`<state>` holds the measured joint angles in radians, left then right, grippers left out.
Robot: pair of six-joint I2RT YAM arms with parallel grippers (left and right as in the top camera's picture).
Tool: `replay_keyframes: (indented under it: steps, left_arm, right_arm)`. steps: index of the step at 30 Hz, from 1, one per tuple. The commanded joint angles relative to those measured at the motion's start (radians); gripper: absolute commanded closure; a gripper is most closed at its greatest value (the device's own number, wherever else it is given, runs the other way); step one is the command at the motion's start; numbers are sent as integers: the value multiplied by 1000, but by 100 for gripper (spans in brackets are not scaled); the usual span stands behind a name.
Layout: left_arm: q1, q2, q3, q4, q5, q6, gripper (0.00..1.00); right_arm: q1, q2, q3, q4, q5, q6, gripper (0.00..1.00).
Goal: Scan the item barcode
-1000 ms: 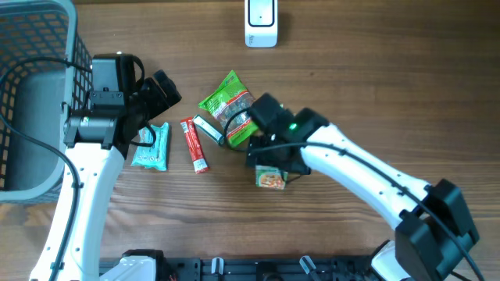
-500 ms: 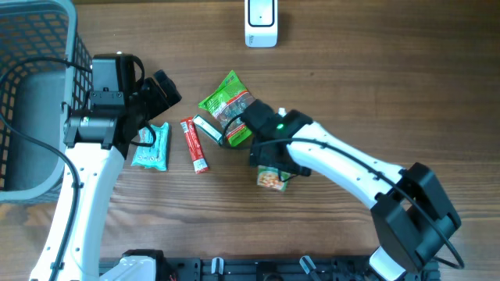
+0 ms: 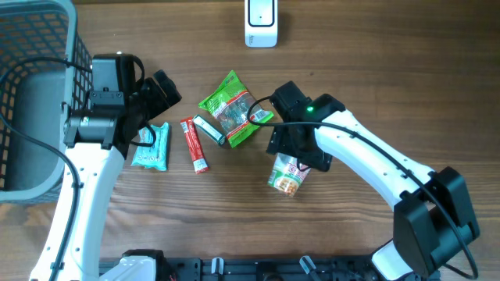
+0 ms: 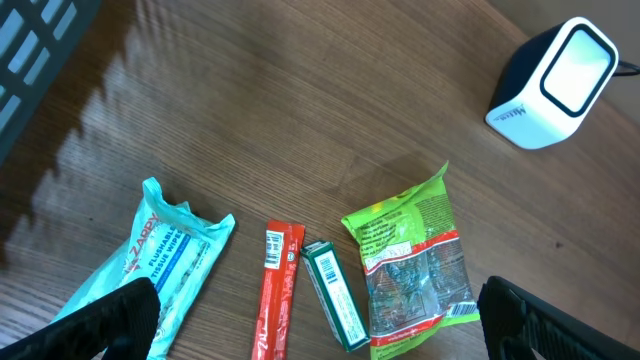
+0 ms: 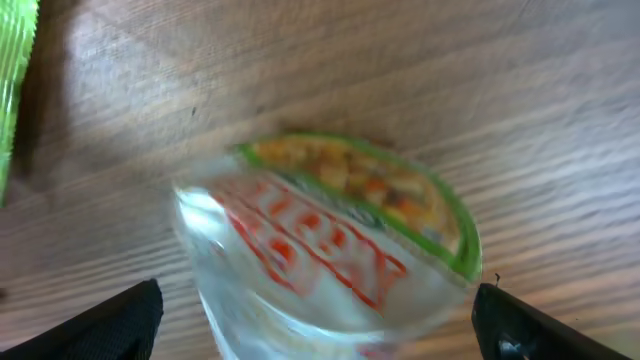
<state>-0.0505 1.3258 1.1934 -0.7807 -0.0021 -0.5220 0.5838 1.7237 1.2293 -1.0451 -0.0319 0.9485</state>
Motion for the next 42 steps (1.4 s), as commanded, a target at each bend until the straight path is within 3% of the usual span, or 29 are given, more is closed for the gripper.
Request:
replay_keyframes:
  steps: [1, 5, 9, 18, 24, 35, 42]
  left_arm:
    - [2, -4, 9, 2, 4, -10, 0]
    - [2, -4, 9, 2, 4, -10, 0]
    - [2, -4, 9, 2, 4, -10, 0]
    - [2, -4, 9, 2, 4, -10, 0]
    - [2, -4, 9, 2, 4, -10, 0]
    - [2, -4, 9, 2, 4, -10, 0]
    - [2, -4, 9, 2, 4, -10, 0]
  right_arm:
    - [2, -16, 9, -22, -50, 215, 0]
    - [21, -16, -46, 50, -56, 277, 0]
    - [52, -13, -116, 208, -82, 167, 0]
    - [65, -13, -150, 237, -12, 159, 0]
    - [65, -13, -150, 333, -133, -97, 0]
    - [-48, -13, -148, 372, -314, -385, 0]
    - [-59, -24, -125, 352, -314, -424, 0]
